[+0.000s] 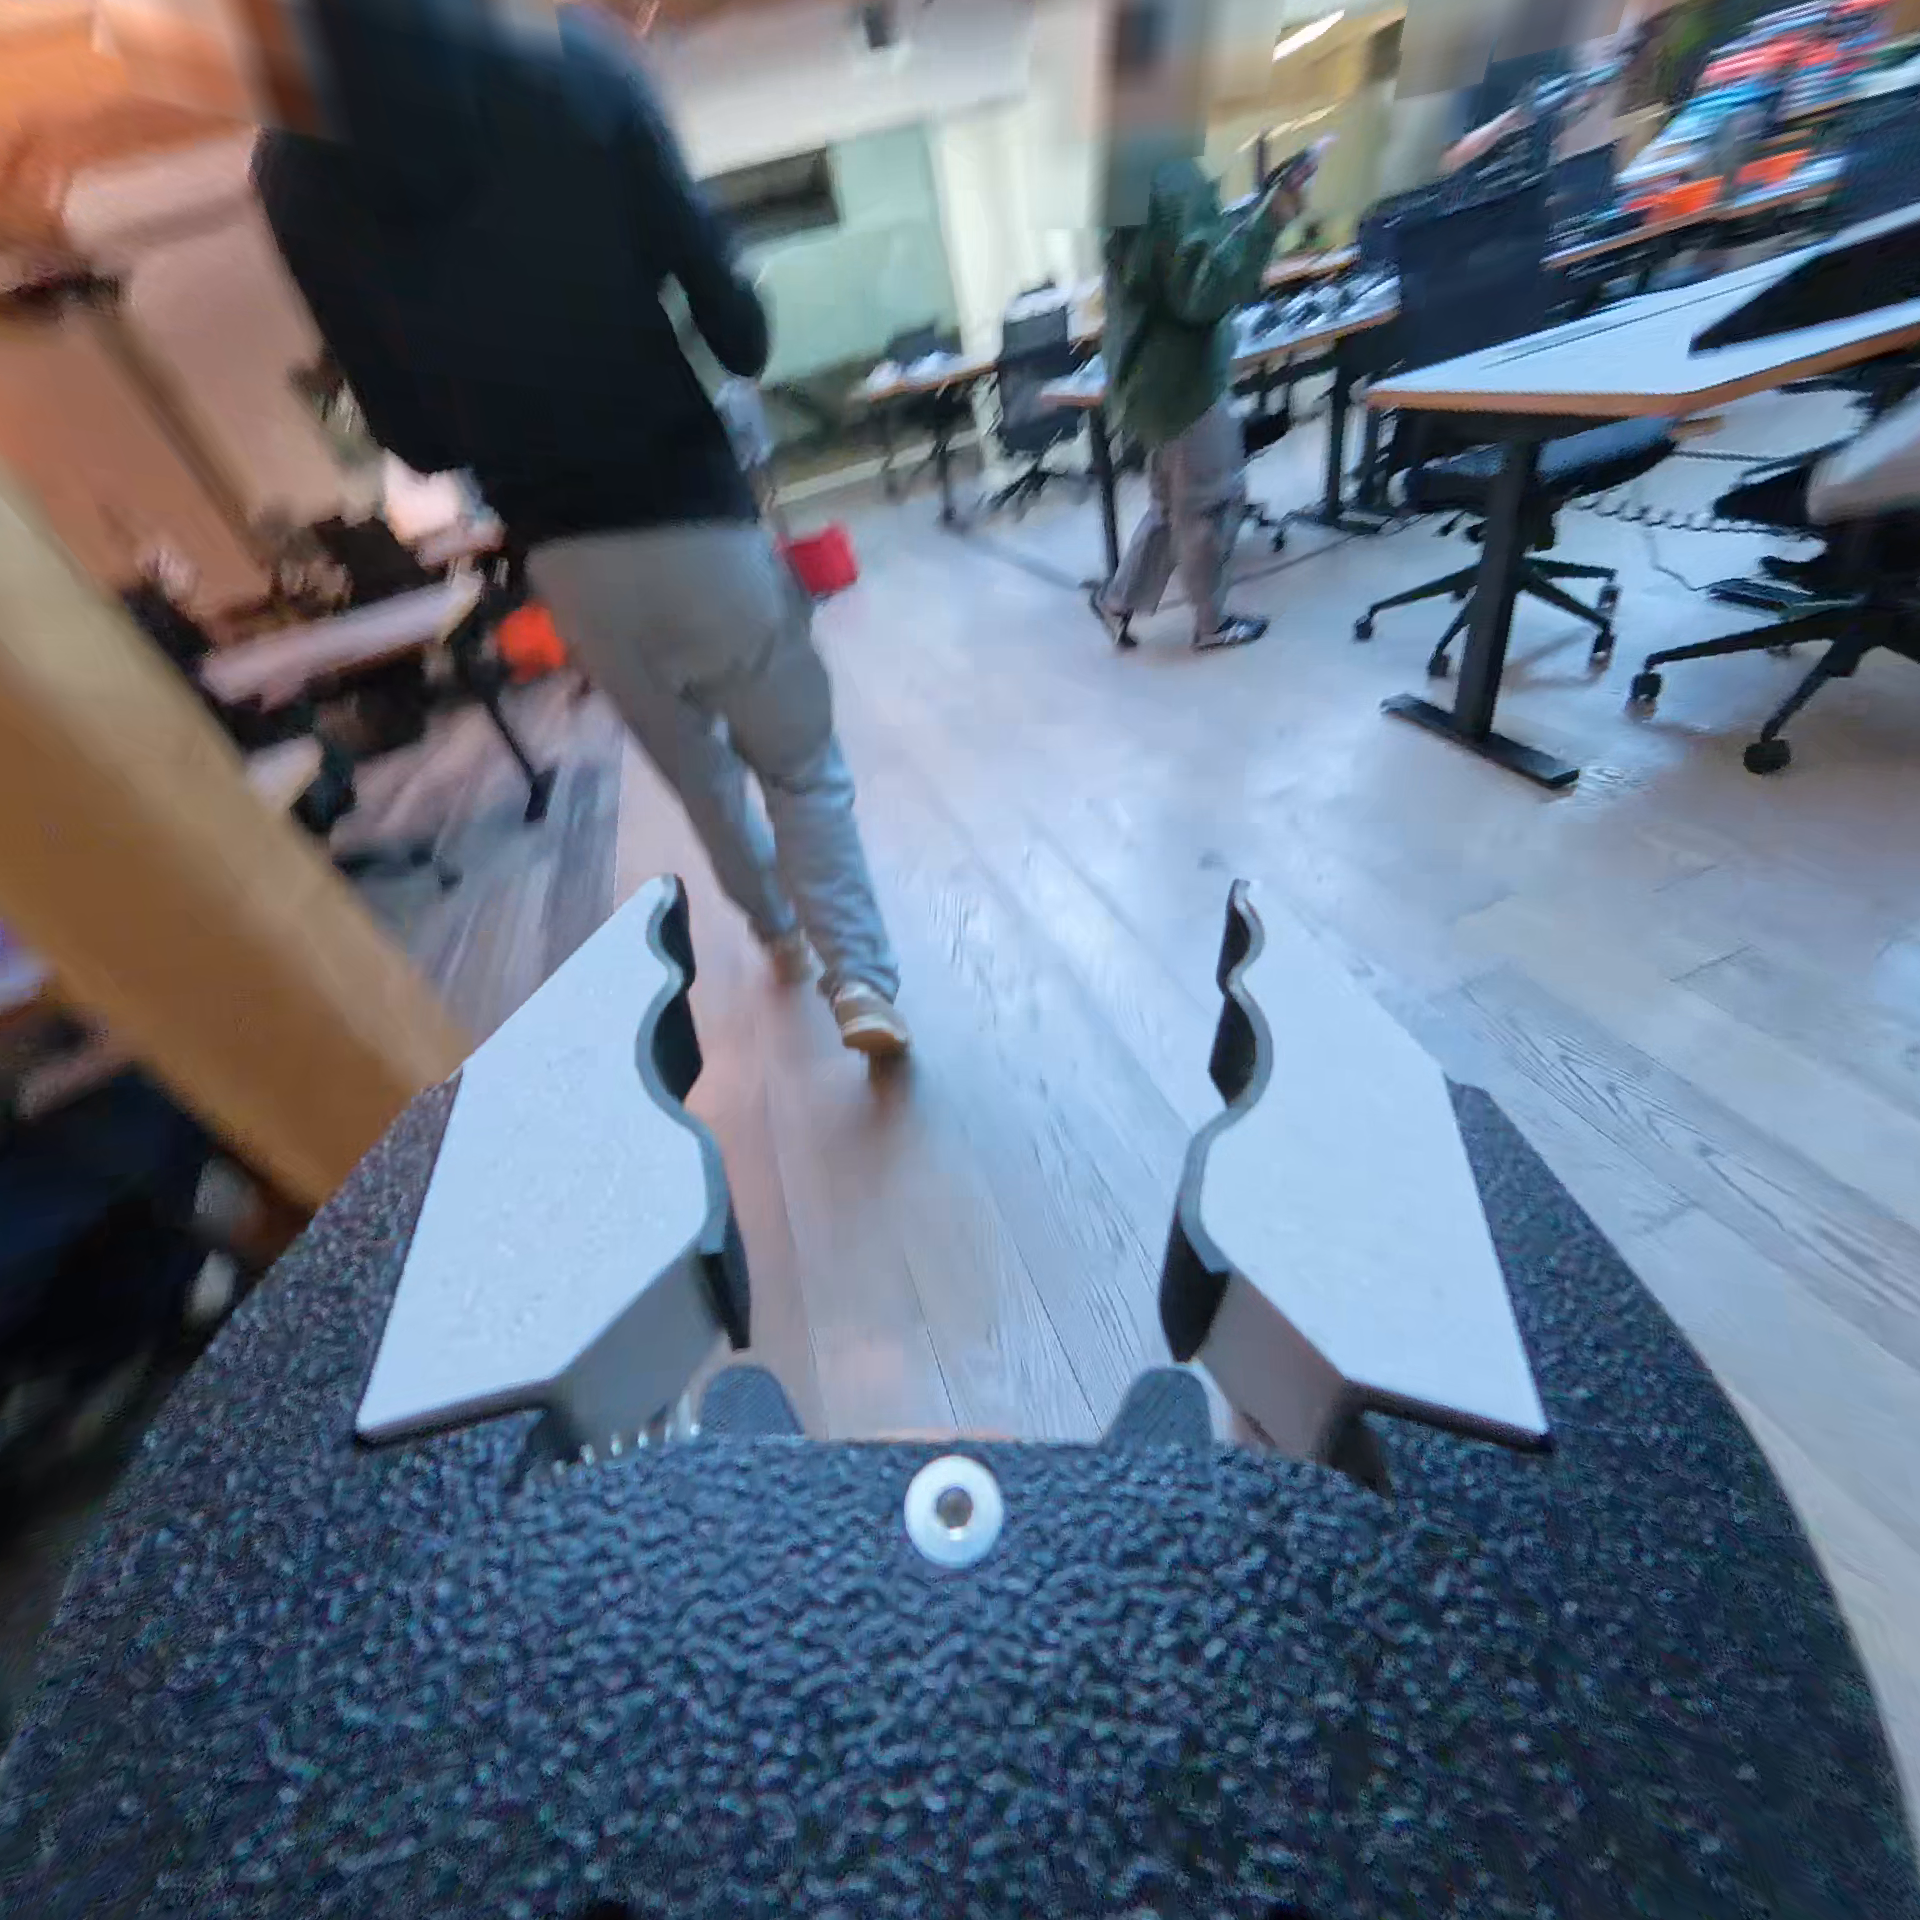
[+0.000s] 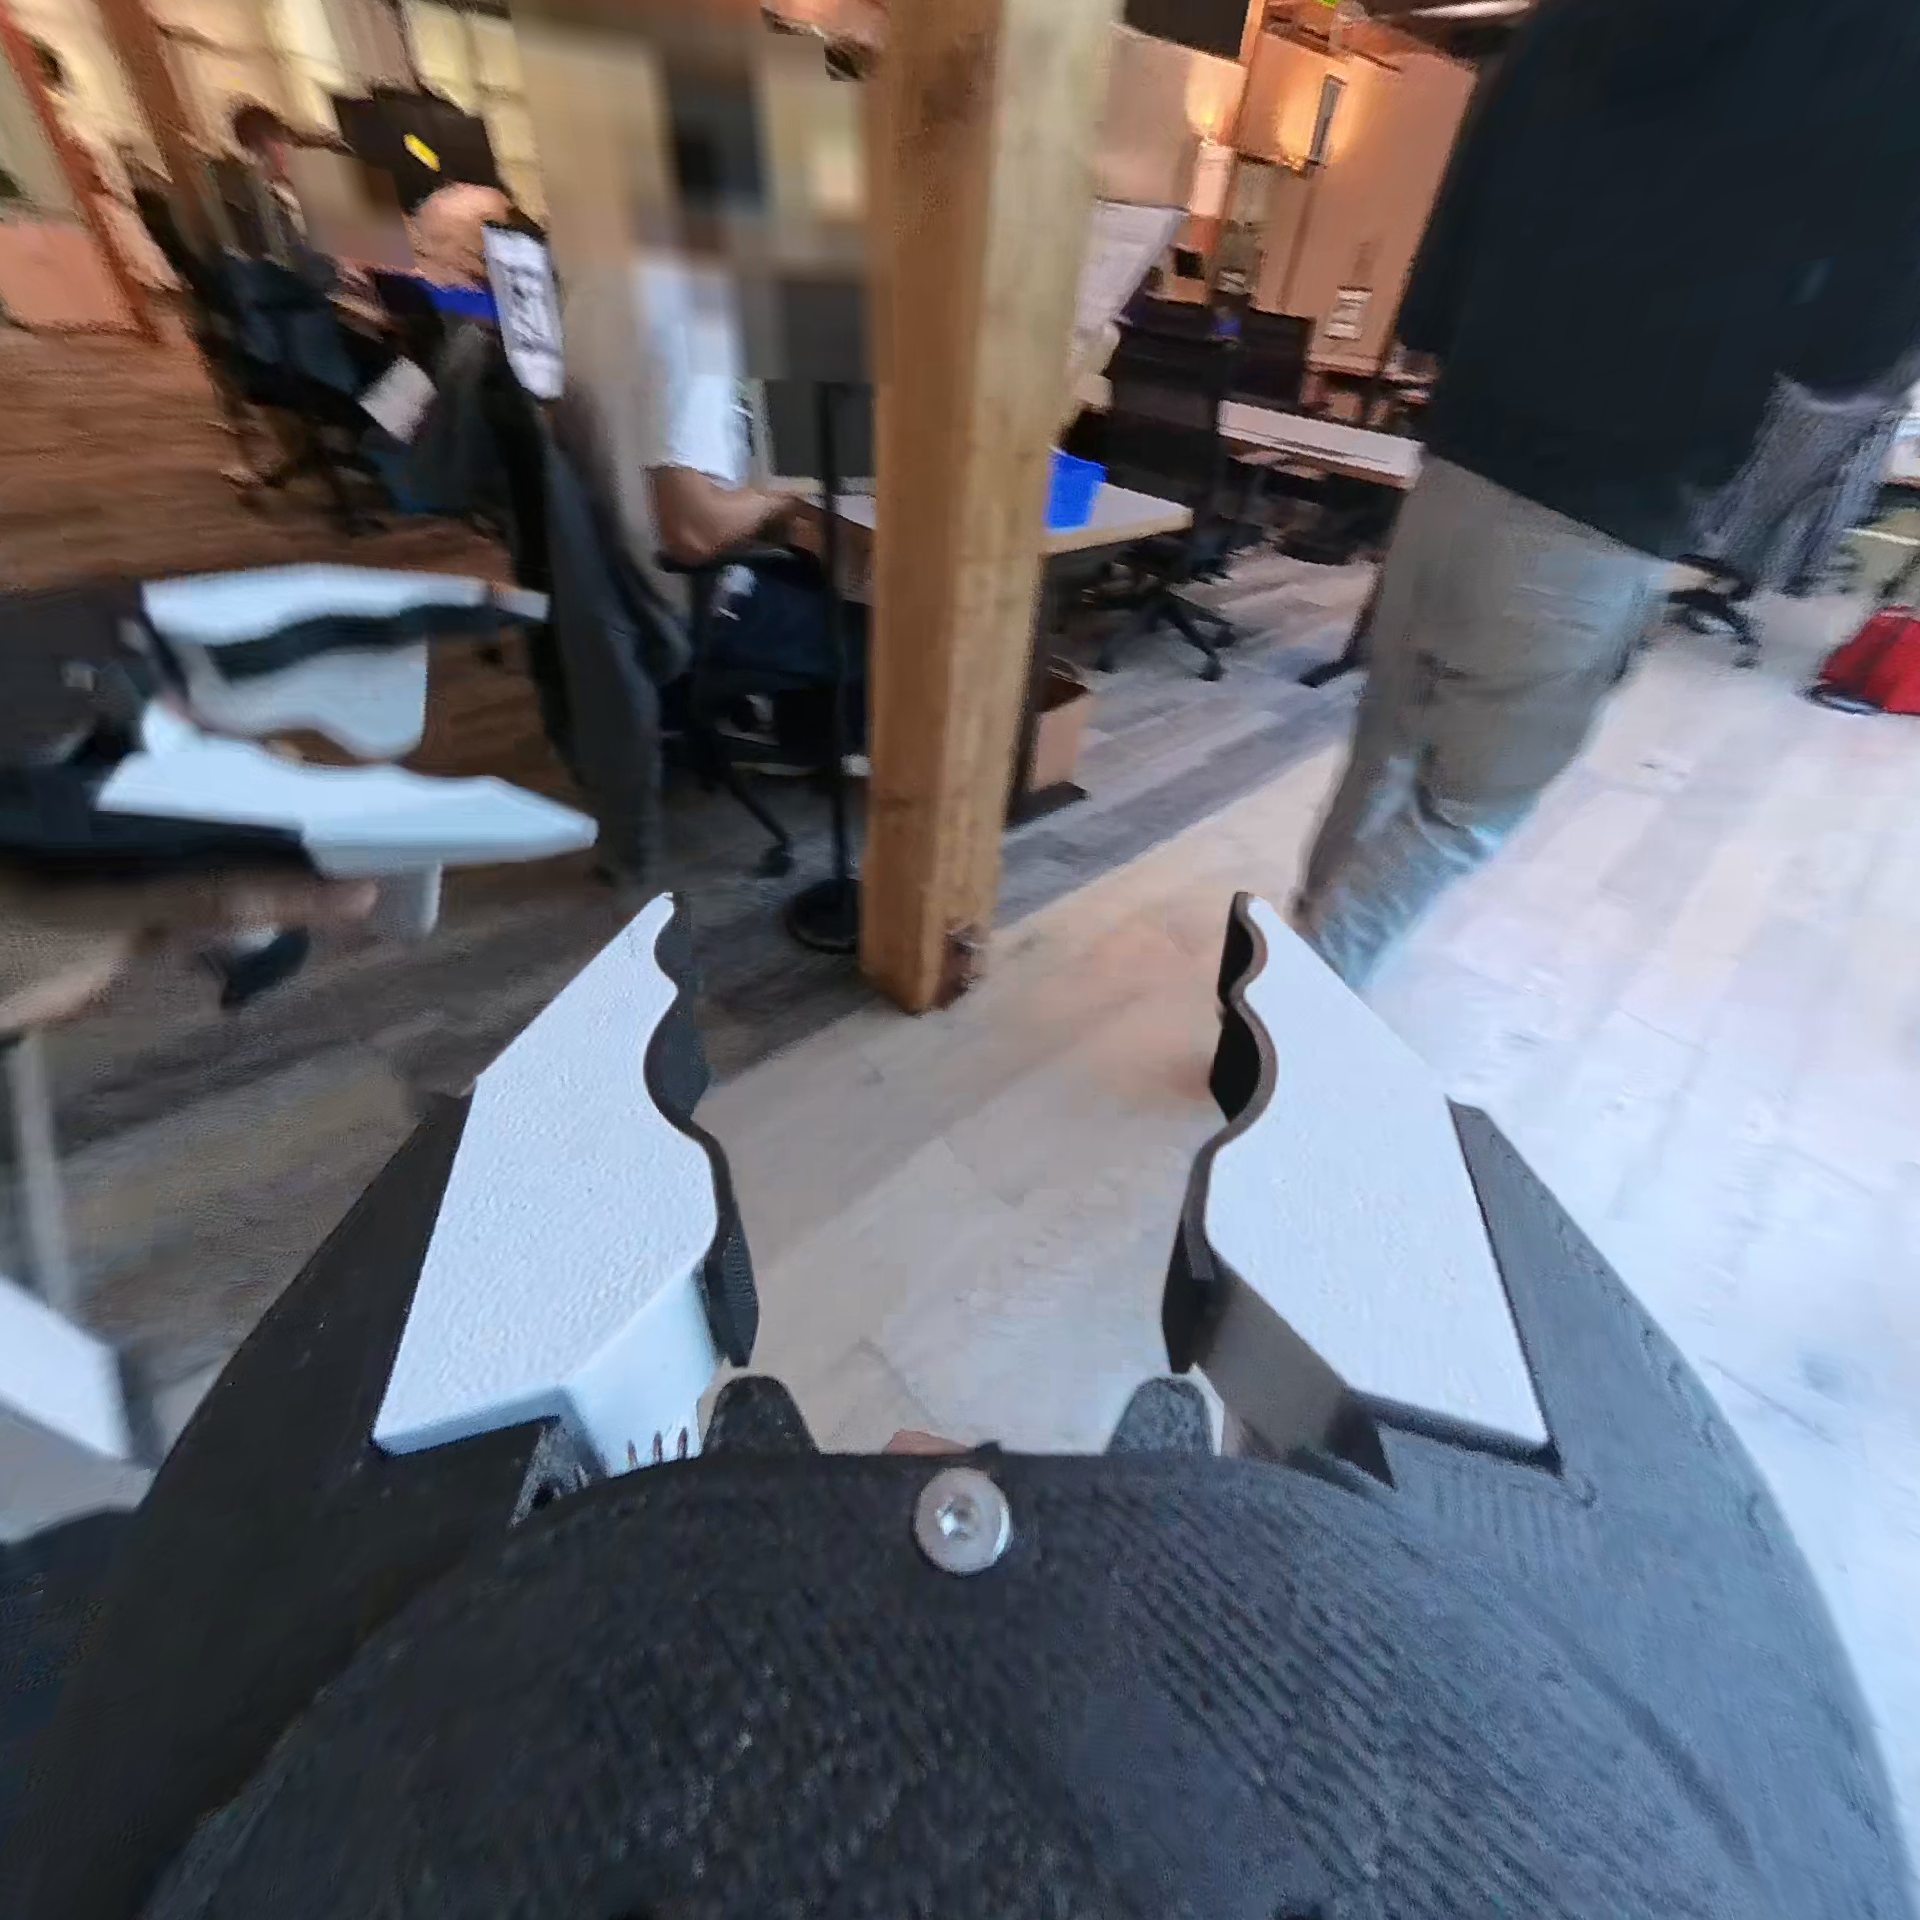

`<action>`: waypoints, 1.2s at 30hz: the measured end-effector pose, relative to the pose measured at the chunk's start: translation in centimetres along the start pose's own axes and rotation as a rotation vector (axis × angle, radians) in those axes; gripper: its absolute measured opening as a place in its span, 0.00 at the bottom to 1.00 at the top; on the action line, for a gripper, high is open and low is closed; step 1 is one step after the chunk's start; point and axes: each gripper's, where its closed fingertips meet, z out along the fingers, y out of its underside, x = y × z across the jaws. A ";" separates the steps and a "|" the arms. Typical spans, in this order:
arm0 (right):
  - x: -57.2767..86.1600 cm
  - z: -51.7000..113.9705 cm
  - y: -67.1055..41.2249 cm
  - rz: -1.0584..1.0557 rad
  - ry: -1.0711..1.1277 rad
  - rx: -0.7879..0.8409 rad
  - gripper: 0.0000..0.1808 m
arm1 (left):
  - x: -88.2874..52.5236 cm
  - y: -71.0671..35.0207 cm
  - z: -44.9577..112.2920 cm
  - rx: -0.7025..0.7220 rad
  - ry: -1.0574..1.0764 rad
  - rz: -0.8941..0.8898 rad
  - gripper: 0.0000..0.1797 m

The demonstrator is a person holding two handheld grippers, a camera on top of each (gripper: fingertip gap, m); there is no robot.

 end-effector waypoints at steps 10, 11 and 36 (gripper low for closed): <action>31.0 3.9 5.4 0.037 0.424 -0.232 0.71 | 6.3 -5.4 38.7 -0.045 0.347 0.000 0.64; 34.0 4.4 5.9 0.068 0.459 -0.246 0.72 | 6.7 -5.7 42.1 -0.063 0.380 0.001 0.67; 108.5 25.0 6.7 0.368 0.622 -0.089 0.52 | 7.8 -10.4 112.7 -0.220 0.471 -0.061 0.62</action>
